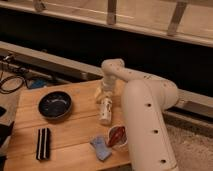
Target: Stand the bottle upright
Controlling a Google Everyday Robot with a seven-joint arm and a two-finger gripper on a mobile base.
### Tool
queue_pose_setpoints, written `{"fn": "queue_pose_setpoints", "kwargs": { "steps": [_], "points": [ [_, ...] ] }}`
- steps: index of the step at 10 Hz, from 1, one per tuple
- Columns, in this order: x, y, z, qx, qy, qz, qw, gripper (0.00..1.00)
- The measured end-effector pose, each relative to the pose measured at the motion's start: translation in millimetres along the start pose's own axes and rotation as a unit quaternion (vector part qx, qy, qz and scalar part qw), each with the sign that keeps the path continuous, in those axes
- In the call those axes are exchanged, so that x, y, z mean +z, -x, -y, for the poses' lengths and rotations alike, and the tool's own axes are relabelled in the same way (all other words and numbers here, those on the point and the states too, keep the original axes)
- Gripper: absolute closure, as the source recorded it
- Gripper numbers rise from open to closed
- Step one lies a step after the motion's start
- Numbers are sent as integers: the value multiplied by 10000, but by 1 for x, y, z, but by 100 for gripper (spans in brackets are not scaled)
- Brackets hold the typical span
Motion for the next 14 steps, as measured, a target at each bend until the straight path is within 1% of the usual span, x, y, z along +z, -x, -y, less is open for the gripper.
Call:
{"fn": "queue_pose_setpoints", "kwargs": {
  "steps": [1,2,3,4,6,7,8,9,10,12,13,14],
  "points": [
    [-7,-4,6,108,-156,37,9998,48],
    [-12,-8,13,173,-219,69,9996,56],
    [-16,-12,18,246,-255,100,9993,64],
    [-23,-17,29,391,-300,171,9986,79],
    [-30,-24,38,530,-308,254,9978,95],
    [-34,-28,43,586,-285,307,9974,100],
    [-41,-31,48,622,-255,390,9970,100],
    [-46,-30,46,602,-238,447,9969,100],
    [-54,-26,39,527,-210,531,9970,100],
    [-75,-15,23,316,-235,732,9965,100],
    [-81,-12,17,235,-232,808,9962,100],
    [-95,-6,4,59,-220,1000,9947,100]
  ]
}}
